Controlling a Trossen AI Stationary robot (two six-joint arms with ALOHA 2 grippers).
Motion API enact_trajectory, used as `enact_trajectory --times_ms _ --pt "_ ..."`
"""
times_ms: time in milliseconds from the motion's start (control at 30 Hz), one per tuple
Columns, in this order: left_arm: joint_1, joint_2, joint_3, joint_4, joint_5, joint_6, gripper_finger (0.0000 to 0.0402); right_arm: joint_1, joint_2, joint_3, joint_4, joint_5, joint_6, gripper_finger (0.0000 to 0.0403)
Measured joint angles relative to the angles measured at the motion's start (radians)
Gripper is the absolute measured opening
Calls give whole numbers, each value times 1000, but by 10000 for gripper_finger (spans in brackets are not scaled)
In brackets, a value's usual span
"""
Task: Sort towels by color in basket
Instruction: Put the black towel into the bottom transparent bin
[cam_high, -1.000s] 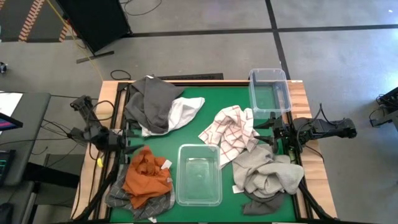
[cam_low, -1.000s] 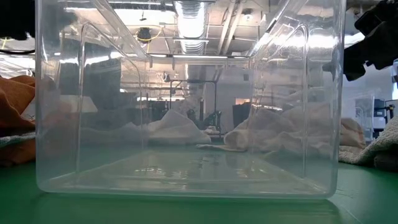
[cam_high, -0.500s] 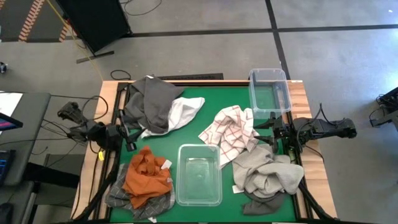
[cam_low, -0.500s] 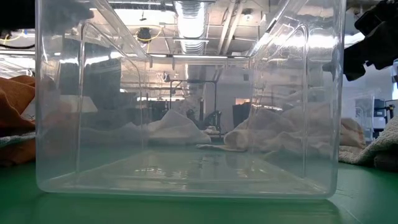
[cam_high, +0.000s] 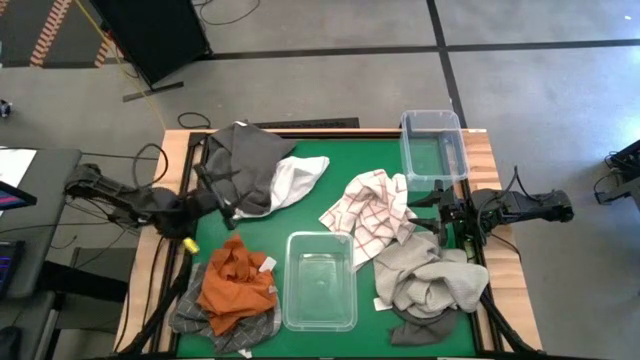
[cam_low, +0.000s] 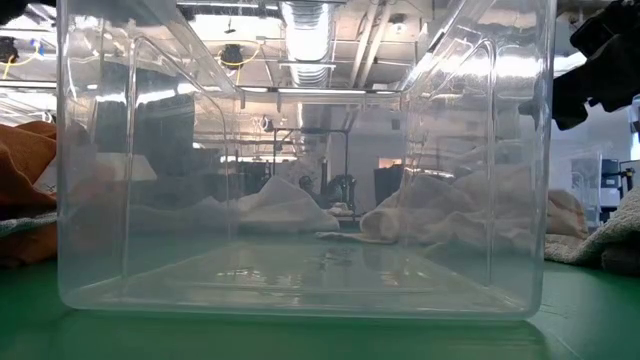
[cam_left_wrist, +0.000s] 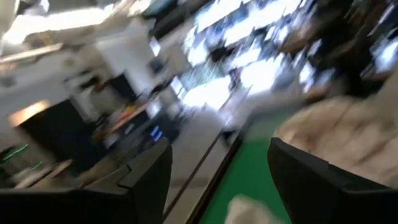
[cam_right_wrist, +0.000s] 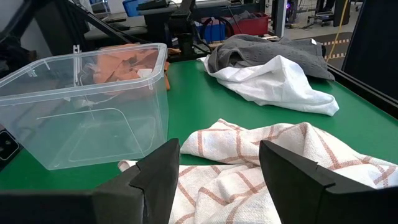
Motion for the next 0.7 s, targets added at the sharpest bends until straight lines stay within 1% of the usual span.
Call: enact_trajectory --times_ms 133,167,267,400,467,533,600,700 --pt "111 125 131 -230 3 -117 254 0 0 0 0 0 0 249" --pt "143 155 164 -300 20 -153 254 0 0 0 0 0 0 249" --pt "251 240 261 -518 106 -268 254 0 0 0 0 0 0 249" --pt "416 354 363 -751 262 -380 254 0 0 0 0 0 0 249" --pt "498 406 394 -824 331 -408 254 0 0 0 0 0 0 249" --pt "575 453 411 -861 381 -421 254 0 0 0 0 0 0 249" --pt "651 495 411 -866 431 -418 254 0 0 0 -1 0 0 249" --pt "768 561 411 -863 538 -414 254 0 0 0 -1 0 0 249"
